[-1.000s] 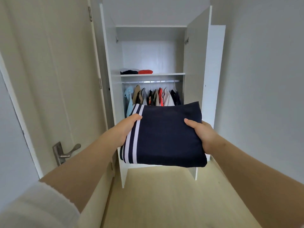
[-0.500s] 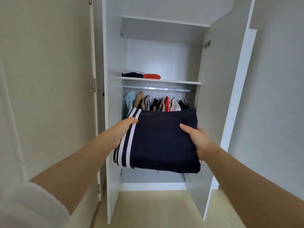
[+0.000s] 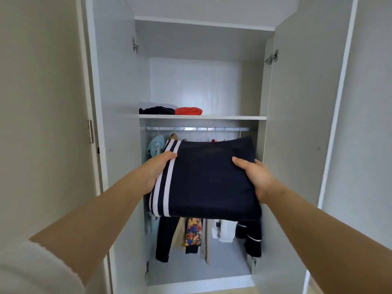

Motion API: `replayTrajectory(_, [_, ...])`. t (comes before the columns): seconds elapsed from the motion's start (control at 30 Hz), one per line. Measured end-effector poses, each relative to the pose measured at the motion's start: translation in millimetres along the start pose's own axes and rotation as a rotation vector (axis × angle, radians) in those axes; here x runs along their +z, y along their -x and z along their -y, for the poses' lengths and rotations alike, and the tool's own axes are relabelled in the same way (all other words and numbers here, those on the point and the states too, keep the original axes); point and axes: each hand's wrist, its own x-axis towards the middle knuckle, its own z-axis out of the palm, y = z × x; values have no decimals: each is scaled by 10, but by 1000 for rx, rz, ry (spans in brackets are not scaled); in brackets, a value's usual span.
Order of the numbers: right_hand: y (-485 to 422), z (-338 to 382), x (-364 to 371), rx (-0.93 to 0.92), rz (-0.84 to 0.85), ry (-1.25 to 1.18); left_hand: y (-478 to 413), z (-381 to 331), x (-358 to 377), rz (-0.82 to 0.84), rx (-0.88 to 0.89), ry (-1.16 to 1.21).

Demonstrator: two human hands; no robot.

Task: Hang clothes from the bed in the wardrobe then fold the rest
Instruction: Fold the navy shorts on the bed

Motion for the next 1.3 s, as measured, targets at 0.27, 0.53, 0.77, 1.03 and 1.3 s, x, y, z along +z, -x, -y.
replayTrajectory(0.27, [-1703,251,-260,-85,25,6,-1585,-601,409,-58,112,-6])
replayTrajectory(0.53, [-3217,516,-312,-105,37,40,-2943,-1262,640,-19,176,-68])
replayTrajectory(0.77, [-4370,805,-190,-195,0,-28,-4007,-1920,667,57,272,-104])
replayTrajectory(1.03, [-5670,1323,-106,-279,-109,35,-5391,-2764,757,108,387,-136])
replayTrajectory(1.3, [-6616,1317,-427,-198,-219,157,-6502,-2924,1178,152,307,-252])
